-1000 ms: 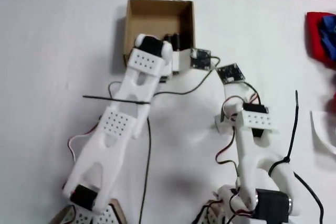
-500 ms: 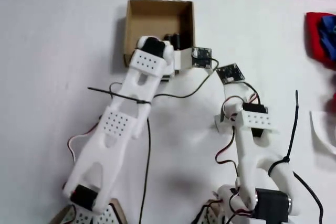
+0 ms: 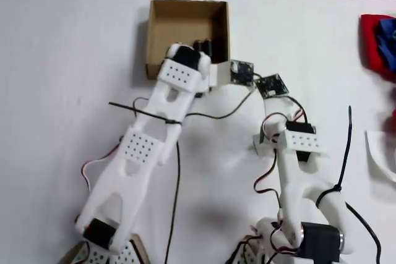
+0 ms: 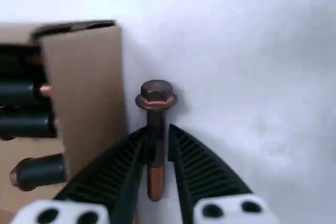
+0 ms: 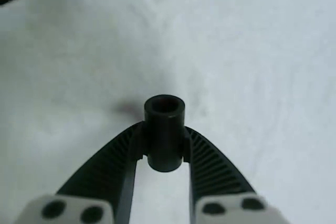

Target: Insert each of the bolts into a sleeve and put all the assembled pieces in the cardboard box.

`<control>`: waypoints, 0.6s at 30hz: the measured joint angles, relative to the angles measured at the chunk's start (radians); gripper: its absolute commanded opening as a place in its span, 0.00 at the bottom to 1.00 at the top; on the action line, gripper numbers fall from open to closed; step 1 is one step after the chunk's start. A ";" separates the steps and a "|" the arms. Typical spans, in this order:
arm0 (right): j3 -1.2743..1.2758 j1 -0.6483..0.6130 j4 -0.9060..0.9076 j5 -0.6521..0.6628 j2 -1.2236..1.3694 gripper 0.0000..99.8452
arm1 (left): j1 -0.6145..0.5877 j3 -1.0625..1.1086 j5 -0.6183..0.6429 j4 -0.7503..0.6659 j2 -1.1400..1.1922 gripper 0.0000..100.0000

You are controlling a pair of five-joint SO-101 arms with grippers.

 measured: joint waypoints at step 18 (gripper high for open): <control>0.000 0.000 0.000 0.000 -0.012 0.02 | 0.040 -0.170 0.153 0.104 0.012 0.17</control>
